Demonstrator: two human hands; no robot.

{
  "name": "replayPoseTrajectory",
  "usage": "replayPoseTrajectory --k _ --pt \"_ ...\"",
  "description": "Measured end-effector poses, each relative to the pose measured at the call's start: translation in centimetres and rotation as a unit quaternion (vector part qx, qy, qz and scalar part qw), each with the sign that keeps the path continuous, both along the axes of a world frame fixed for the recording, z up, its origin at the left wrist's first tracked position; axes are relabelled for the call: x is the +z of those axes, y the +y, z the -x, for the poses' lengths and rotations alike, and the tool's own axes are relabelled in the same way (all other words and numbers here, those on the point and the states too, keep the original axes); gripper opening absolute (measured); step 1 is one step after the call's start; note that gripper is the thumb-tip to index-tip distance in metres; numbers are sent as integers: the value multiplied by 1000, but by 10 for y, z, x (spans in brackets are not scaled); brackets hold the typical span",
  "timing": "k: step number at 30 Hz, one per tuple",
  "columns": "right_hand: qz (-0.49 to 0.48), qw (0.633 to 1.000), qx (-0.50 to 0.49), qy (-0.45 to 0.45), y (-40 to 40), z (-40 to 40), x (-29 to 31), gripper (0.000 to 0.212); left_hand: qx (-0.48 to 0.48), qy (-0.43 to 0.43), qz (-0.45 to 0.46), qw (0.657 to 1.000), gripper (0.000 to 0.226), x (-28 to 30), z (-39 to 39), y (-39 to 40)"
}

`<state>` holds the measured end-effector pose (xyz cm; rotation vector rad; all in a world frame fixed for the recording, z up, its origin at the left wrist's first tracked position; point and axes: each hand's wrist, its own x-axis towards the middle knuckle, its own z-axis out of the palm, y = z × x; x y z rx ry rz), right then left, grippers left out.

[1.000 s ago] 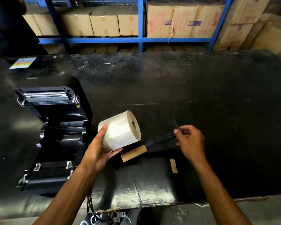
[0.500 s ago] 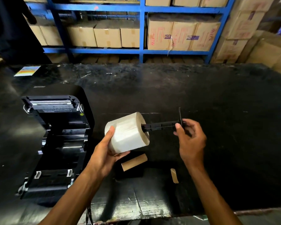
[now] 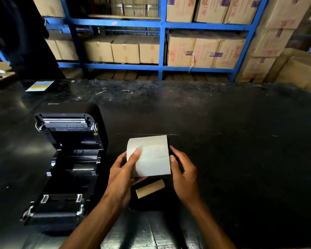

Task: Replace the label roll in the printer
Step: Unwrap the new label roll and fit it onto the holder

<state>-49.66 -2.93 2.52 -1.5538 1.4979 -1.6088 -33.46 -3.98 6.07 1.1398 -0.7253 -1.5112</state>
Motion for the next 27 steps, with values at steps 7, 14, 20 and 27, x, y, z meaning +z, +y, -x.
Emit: replayPoseTrajectory --k 7,14,20,27 --pt "-115 982 113 -99 2 -12 16 57 14 -13 20 1000 65 2 0 1" --pt "-137 976 95 -137 -2 -19 25 70 21 -46 46 998 59 5 9 -2" --pt "-192 960 68 -192 -15 -10 30 53 -17 -108 41 993 50 12 21 -15" --pt "-214 919 54 -326 -29 14 29 36 -162 -151 3 975 51 9 13 -49"
